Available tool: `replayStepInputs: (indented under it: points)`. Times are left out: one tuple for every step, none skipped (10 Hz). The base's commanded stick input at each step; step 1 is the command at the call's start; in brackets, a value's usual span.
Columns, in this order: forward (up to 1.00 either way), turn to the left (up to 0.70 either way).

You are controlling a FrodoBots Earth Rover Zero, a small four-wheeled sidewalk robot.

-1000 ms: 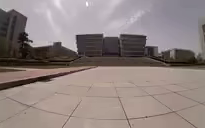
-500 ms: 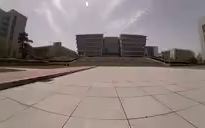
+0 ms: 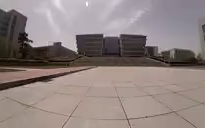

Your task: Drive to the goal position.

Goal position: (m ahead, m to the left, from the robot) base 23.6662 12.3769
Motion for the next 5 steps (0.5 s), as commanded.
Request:
replayStepInputs:
  points:
    - [1.0,0.0]
    - [1.0,0.0]
    - [1.0,0.0]
    - [1.0,0.0]
    - [1.0,0.0]
